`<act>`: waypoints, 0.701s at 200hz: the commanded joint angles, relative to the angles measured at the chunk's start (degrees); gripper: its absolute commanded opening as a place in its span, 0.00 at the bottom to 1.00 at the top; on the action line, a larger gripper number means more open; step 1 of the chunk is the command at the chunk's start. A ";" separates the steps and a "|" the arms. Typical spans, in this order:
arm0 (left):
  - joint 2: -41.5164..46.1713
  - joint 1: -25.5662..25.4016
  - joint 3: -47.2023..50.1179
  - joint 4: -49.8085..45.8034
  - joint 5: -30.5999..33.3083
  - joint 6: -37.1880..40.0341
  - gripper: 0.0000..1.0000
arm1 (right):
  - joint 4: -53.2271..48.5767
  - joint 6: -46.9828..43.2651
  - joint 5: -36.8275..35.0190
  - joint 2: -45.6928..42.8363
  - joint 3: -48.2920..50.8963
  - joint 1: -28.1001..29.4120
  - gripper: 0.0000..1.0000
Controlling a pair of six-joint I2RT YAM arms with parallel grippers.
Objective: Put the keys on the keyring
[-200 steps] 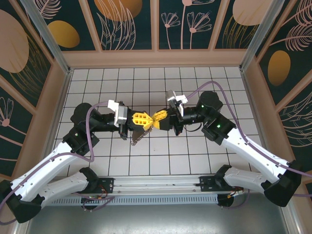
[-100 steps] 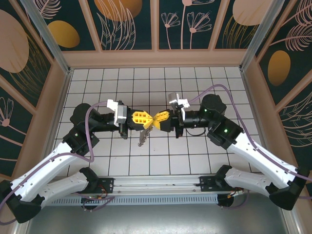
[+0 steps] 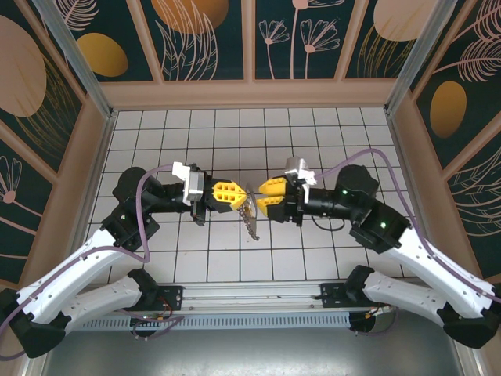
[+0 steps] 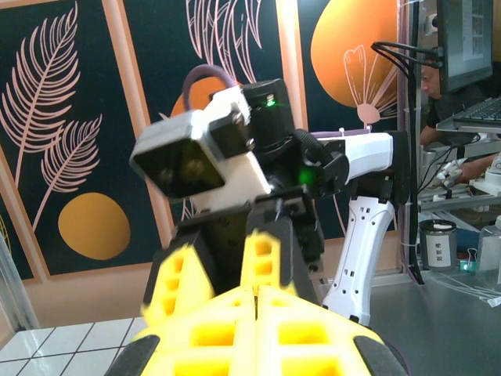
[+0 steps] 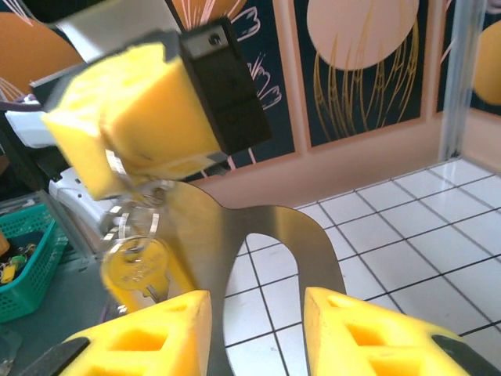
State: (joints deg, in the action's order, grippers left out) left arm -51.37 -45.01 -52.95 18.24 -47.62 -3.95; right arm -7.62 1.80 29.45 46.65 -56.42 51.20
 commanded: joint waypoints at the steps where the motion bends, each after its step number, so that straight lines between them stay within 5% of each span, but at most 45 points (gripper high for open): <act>1: 0.79 -0.23 -0.67 2.91 -1.49 0.00 0.00 | 0.29 -2.34 -3.51 -2.53 0.44 1.11 0.37; 140: 0.31 -0.22 0.48 1.43 -1.32 0.55 0.00 | 13.36 -3.65 -2.47 2.41 1.27 5.82 0.41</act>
State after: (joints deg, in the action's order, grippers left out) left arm -51.40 -45.01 -52.90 18.22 -48.21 -3.97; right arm 1.06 -1.19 28.23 49.32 -55.33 56.73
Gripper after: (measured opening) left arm 0.045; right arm 0.417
